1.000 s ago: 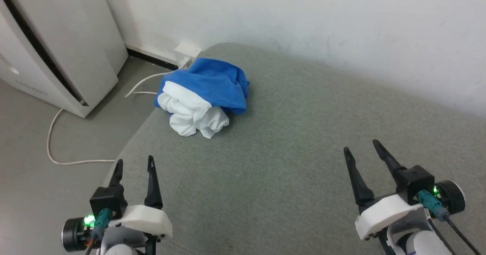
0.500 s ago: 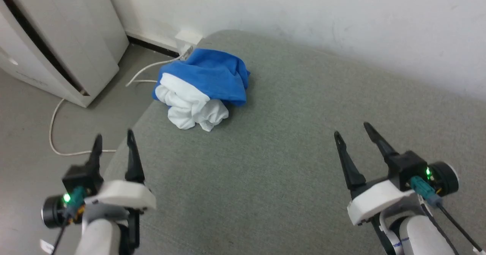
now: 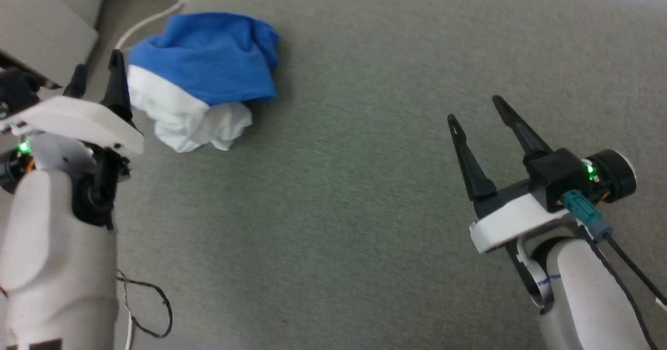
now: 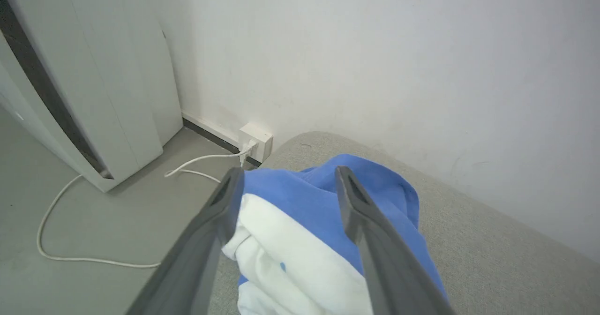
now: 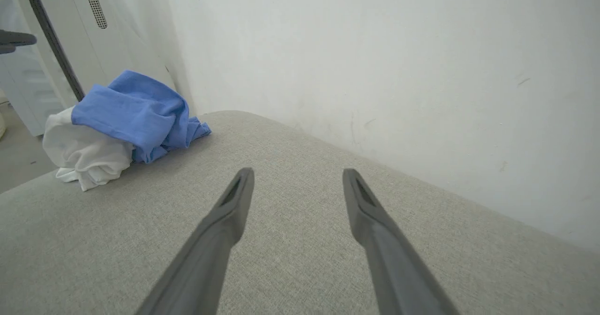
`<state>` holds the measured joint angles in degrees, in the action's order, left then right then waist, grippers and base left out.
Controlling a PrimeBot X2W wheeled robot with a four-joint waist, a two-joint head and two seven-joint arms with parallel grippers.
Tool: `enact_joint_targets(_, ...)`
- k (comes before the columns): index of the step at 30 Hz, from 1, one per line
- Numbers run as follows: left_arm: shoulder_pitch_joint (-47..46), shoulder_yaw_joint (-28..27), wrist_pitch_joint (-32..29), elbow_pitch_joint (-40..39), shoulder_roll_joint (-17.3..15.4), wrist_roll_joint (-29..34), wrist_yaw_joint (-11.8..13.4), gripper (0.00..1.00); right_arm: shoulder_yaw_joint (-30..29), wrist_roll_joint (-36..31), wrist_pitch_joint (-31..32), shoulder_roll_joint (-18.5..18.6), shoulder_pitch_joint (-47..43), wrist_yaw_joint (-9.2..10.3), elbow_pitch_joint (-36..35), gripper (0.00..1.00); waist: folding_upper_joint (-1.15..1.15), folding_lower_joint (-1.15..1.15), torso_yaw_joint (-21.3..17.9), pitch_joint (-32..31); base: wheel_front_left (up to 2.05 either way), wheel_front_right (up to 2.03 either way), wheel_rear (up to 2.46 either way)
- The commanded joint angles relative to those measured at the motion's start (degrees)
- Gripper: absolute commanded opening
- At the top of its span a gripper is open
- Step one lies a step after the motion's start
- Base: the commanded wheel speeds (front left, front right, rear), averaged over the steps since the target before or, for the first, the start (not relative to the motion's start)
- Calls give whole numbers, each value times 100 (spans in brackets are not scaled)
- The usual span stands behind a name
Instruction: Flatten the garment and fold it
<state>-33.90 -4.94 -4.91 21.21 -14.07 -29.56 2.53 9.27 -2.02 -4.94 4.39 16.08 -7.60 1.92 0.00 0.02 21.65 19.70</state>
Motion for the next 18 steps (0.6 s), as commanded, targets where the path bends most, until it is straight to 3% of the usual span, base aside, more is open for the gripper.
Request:
enact_joint_targets(1, -198, -94, -395, 206, -96, -191, 7, 100, 32, 39, -79, 22, 185, 11, 19, 100, 0, -2, -1002, 1063, 0, 0, 0)
enact_joint_targets(6, -428, -307, -1540, 683, -340, -618, 211, 100, 100, 107, -238, -7, 395, 11, 148, 100, 0, -2, -1382, 1311, 0, 0, 0)
enact_joint_targets(16, -117, -270, -3165, 627, -456, -916, 712, 100, 87, 168, -460, -52, 433, 11, 479, 100, 0, -2, -1547, 1175, 0, 0, 0)
enact_joint_targets(18, -16, -225, -3193, 424, -542, -828, 744, 46, 93, 191, -505, -61, 427, 11, 538, 100, 0, -2, -1516, 1034, 0, 0, 0)
